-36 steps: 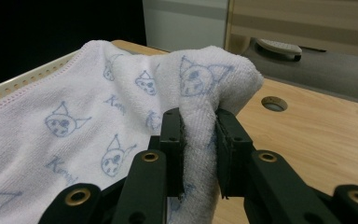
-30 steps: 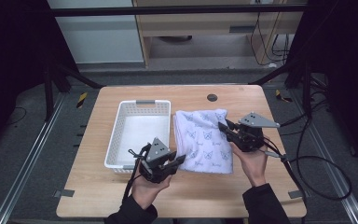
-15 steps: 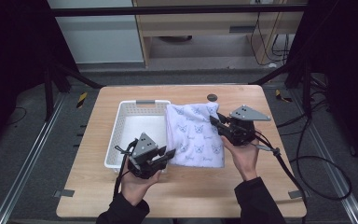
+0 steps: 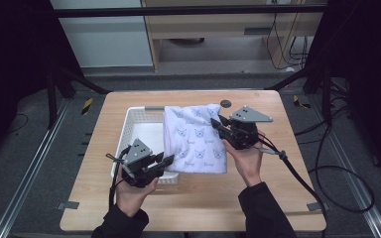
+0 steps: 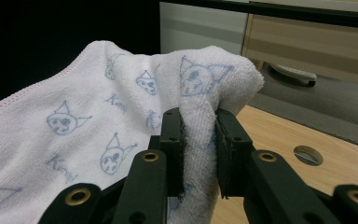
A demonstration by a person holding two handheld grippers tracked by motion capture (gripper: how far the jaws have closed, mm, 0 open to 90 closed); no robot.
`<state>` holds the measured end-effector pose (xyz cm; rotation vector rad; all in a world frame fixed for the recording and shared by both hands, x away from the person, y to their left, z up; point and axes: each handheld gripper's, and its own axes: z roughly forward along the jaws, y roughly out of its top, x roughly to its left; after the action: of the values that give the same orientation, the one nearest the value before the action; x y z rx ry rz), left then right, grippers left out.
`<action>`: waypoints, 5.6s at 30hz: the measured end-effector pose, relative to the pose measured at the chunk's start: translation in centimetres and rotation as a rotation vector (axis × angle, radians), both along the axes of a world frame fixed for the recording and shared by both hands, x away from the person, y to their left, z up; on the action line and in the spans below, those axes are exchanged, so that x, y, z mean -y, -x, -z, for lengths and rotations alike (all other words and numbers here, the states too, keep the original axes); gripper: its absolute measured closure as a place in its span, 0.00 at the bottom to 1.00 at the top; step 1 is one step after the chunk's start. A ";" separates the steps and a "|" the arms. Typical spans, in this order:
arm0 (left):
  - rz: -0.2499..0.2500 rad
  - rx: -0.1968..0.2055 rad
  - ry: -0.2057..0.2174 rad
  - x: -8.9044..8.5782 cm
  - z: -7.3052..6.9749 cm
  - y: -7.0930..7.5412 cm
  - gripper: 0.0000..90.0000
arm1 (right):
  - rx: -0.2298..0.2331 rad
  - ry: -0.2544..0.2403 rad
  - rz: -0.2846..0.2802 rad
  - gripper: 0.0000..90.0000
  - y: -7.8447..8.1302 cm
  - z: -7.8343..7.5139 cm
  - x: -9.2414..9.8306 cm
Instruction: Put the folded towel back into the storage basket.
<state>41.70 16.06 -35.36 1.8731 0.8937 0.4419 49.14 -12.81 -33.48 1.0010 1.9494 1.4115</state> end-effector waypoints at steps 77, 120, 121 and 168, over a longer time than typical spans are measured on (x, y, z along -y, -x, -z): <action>-0.283 -0.073 0.000 -11.3 2.0 -2.7 0.83 | -0.032 0.014 -0.075 0.83 -5.8 2.3 -13.8; -0.315 -0.149 -0.108 -10.7 6.0 -4.8 0.83 | -0.110 0.099 -0.046 0.83 -7.6 7.2 -15.6; -0.315 -0.151 -0.111 -10.7 6.1 -4.9 0.83 | -0.113 0.102 -0.046 0.83 -7.6 7.3 -15.6; -0.341 -0.043 -0.065 -11.6 5.5 -3.9 0.60 | -0.094 0.113 -0.065 0.33 -6.1 7.0 -11.9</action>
<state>45.63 27.61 -40.82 1.7974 1.2480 0.6459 55.24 -0.92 -40.52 0.9760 2.1225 1.2930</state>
